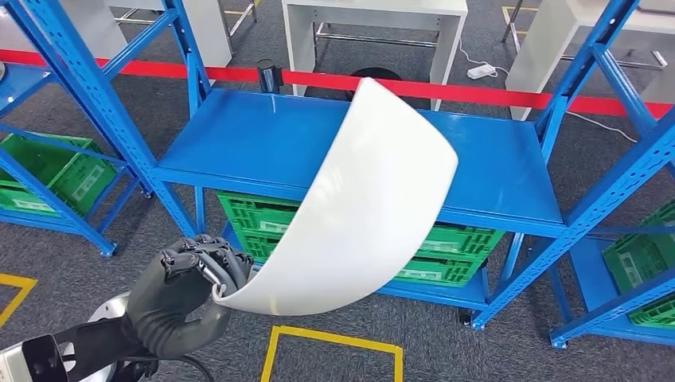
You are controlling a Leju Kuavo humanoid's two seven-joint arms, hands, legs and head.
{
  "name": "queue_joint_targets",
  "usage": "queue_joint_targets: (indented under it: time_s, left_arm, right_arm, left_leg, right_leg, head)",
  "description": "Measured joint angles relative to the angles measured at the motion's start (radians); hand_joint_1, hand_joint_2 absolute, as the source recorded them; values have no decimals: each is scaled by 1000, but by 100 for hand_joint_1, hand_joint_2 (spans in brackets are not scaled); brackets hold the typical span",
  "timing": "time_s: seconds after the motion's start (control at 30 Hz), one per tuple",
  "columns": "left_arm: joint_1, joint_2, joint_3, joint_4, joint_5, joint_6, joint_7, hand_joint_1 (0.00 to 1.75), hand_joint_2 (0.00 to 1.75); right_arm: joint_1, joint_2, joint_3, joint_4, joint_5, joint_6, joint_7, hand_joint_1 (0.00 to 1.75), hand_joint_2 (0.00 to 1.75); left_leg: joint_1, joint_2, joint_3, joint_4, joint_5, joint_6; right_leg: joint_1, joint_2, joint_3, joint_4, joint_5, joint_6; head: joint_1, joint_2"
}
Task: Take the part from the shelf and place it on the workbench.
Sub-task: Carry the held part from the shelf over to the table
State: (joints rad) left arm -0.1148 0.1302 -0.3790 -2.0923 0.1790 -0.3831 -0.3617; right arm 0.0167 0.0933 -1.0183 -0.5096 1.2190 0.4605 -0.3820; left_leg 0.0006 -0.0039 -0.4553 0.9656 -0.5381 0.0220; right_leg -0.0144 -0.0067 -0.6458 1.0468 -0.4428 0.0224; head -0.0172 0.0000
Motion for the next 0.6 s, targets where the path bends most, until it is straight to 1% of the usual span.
queue_joint_targets:
  time_s: [0.03,0.07,0.1,0.13,0.17,0.2,0.23,0.27,0.3,0.33,0.37,0.4,0.43,0.47,0.5,0.53,0.57,0.6]
  left_arm:
    - [-9,1,-6,5,0,-2,2,175,175]
    - [-16,2,-12,10,2,-4,4,175,175]
    - [-23,3,-19,15,4,-5,7,175,175]
    - [-29,4,-25,21,8,-6,11,175,175]
    - [-36,6,-31,26,14,-6,14,175,175]
    - [-44,7,-37,30,19,-7,18,175,175]
    - [-54,9,-42,34,24,-9,22,175,175]
    - [-64,10,-48,38,28,-10,24,175,175]
    - [-74,12,-53,42,32,-11,27,175,175]
    - [-83,13,-59,47,36,-11,29,175,175]
    - [-90,14,-64,50,39,-12,31,175,175]
    - [-96,15,-68,53,42,-12,33,175,175]
    - [-101,17,-72,56,43,-11,34,175,175]
    - [-107,20,-76,58,44,-10,35,175,175]
    - [-113,22,-79,60,45,-9,36,175,175]
    - [-117,24,-82,62,46,-7,37,175,175]
    - [-120,25,-85,64,48,-6,38,175,175]
    - [-122,25,-87,67,49,-5,39,175,175]
  right_arm:
    - [-4,-5,0,11,0,-5,-1,0,0]
    - [-9,-10,0,22,-1,-10,-3,0,0]
    - [-13,-16,0,34,-3,-15,-4,0,0]
    - [-16,-23,0,45,-4,-19,-6,0,0]
    - [-19,-29,0,56,-6,-22,-8,0,0]
    - [-21,-35,1,66,-6,-26,-10,0,0]
    - [-22,-41,1,75,-7,-29,-13,0,0]
    - [-23,-48,2,83,-8,-31,-15,0,0]
    - [-24,-54,2,91,-9,-33,-18,0,0]
    - [-25,-61,2,99,-10,-36,-20,0,0]
    - [-26,-66,3,107,-11,-40,-21,0,0]
    - [-26,-70,3,114,-12,-43,-22,0,0]
    - [-28,-74,4,121,-13,-47,-22,0,0]
    - [-30,-76,4,127,-14,-50,-23,0,0]
    - [-31,-79,5,132,-15,-52,-23,0,0]
    - [-32,-80,5,137,-15,-54,-23,0,0]
    - [-31,-81,5,141,-15,-57,-22,0,0]
    - [-29,-82,5,145,-15,-60,-22,0,0]
  left_leg:
    - [1,-3,-9,0,9,5]
    - [0,-8,-20,2,17,8]
    - [-1,-14,-30,4,24,8]
    - [-2,-20,-40,7,30,8]
    - [-3,-28,-48,10,34,6]
    - [-3,-36,-54,14,37,4]
    - [-3,-45,-58,18,39,2]
    - [-3,-53,-62,23,41,0]
    - [-3,-62,-67,27,42,-3]
    - [-2,-69,-72,31,43,-7]
    - [-1,-77,-77,32,46,-13]
    - [0,-87,-82,32,48,-20]
    - [1,-87,-86,34,49,-26]
    - [1,-77,-93,44,43,-31]
    - [0,-59,-107,69,27,-36]
    - [0,-37,-130,116,0,-40]
    - [1,-20,-161,180,-34,-45]
    - [4,-13,-195,250,-65,-50]
  right_leg:
    - [-1,1,-22,53,-38,4]
    - [-1,2,-50,123,-82,8]
    - [-1,3,-75,191,-117,10]
    - [-1,4,-87,237,-136,12]
    - [0,5,-80,244,-135,11]
    - [0,8,-52,209,-117,8]
    - [0,18,-6,141,-89,4]
    - [0,41,41,67,-68,-2]
    - [1,60,76,7,-54,-8]
    - [2,73,97,-31,-48,-12]
    - [5,78,102,-43,-51,-16]
    - [6,66,101,-44,-48,-19]
    - [5,54,101,-48,-45,-25]
    - [4,42,102,-51,-43,-31]
    - [1,30,102,-56,-40,-37]
    - [-1,17,102,-58,-38,-41]
    - [-1,4,101,-58,-38,-43]
    - [-1,-10,100,-58,-39,-44]
  head:
    - [4,0]
    - [7,0]
    - [10,0]
    - [12,0]
    - [13,0]
    - [13,0]
    - [15,0]
    - [16,0]
    - [16,0]
    - [17,0]
    - [17,0]
    - [17,0]
    - [18,0]
    - [18,0]
    - [15,0]
    - [11,0]
    - [7,0]
    - [3,0]
